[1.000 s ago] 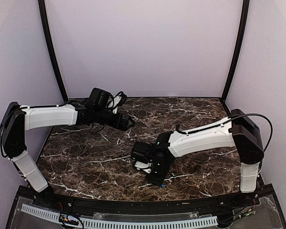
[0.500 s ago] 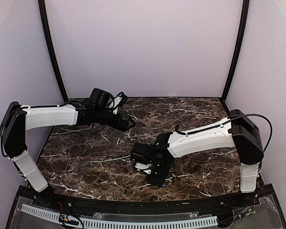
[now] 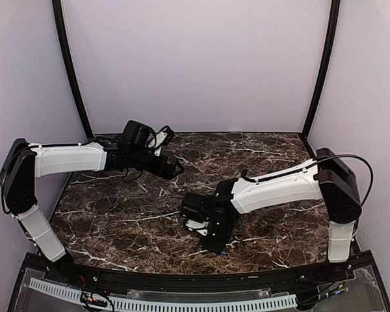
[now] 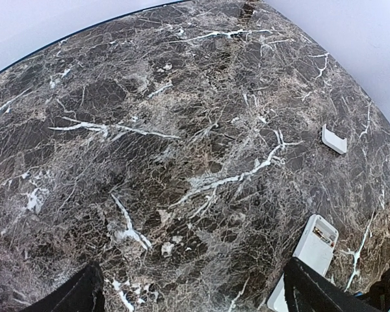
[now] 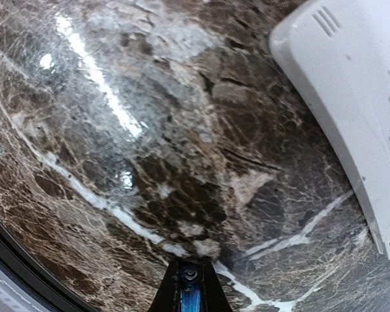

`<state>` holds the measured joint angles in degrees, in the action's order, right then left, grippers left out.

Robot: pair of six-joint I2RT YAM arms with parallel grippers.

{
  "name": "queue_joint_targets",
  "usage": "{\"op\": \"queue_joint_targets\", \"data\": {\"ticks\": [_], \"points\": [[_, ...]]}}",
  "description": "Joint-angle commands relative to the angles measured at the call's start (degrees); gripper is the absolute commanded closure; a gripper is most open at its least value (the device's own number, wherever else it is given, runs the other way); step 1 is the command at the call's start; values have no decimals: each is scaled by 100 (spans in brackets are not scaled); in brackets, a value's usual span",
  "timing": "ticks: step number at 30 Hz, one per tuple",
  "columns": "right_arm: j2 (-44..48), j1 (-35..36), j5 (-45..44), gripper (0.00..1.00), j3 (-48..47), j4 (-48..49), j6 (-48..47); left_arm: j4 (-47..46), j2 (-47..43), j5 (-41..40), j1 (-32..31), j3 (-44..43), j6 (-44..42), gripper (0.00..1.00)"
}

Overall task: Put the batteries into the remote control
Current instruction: Pick up the battery at the center of the board.

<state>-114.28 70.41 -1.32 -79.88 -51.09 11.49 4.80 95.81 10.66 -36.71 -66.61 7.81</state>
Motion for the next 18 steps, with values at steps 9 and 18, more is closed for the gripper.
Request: {"op": "queue_joint_targets", "data": {"ticks": [9,18], "points": [[1570,-936,481,100,1130,1465,469,332,-165,-345,-479,51,-1118,5],[2341,-2037,519,100,2043,3393,741,1046,24,533,-1372,206,-2760,4]]}}
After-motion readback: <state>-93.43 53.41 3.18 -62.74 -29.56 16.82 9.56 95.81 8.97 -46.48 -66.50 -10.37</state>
